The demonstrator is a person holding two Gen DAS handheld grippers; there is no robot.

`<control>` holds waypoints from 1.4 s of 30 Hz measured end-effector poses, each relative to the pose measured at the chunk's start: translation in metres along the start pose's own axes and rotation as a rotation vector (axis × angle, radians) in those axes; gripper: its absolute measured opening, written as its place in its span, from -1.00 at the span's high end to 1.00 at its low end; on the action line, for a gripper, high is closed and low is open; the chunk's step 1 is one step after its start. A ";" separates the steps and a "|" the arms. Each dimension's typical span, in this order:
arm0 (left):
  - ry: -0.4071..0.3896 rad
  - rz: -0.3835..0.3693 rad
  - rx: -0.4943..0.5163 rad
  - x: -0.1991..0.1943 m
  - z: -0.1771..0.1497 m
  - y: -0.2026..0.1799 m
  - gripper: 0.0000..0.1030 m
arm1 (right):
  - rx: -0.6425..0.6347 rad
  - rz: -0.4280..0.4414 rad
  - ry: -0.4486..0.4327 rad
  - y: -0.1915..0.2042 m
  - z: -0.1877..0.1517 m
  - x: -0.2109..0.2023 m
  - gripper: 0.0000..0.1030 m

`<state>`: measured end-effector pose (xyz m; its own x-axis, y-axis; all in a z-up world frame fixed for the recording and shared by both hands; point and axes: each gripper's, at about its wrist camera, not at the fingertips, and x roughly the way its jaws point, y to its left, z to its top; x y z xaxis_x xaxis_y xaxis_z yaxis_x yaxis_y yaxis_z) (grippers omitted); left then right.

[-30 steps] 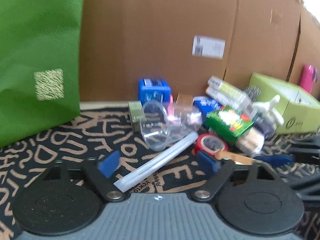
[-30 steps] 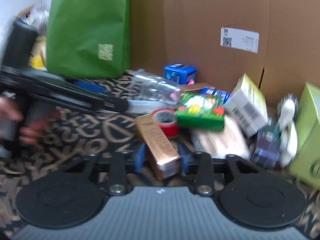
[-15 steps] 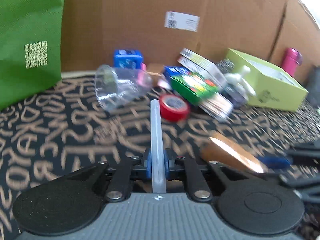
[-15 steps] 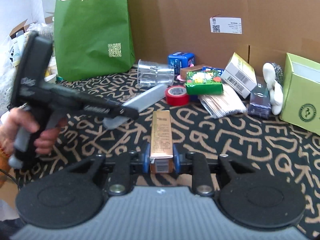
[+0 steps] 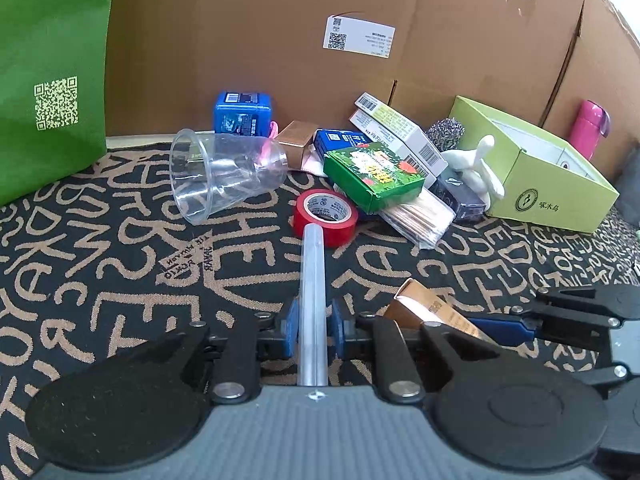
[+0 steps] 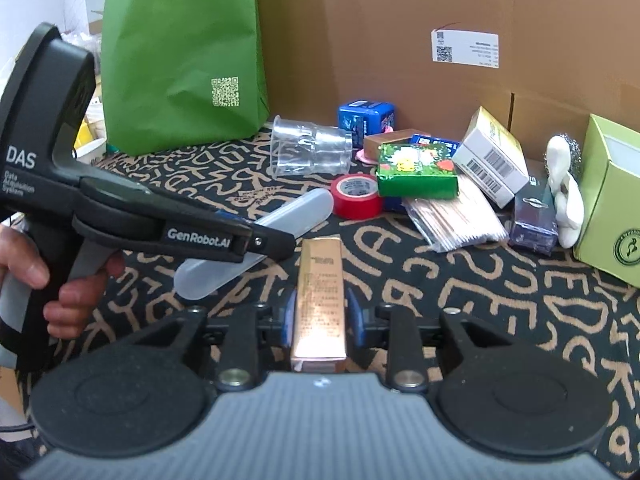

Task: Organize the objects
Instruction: 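Carry tube and brown box into the lime-green box and release both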

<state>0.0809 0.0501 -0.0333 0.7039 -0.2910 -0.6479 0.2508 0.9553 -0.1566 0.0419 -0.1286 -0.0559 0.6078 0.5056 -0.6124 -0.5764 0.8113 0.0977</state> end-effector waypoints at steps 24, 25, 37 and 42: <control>-0.092 -0.166 0.142 -0.015 0.050 -0.084 0.78 | 0.177 -0.120 -0.211 -0.083 -0.005 -0.074 0.54; -0.103 -0.190 0.157 -0.015 0.057 -0.094 0.78 | 0.183 -0.143 -0.230 -0.092 -0.004 -0.082 0.54; -0.206 -0.421 0.312 0.024 0.144 -0.224 0.78 | 0.182 -0.464 -0.338 -0.190 0.024 -0.141 0.54; -0.233 -0.403 0.370 0.064 0.166 -0.270 0.78 | 0.185 -0.547 -0.308 -0.232 0.034 -0.134 0.54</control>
<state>0.1684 -0.2346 0.0916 0.6221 -0.6706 -0.4040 0.7140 0.6977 -0.0585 0.1129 -0.3744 0.0304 0.9313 0.0447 -0.3616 -0.0531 0.9985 -0.0135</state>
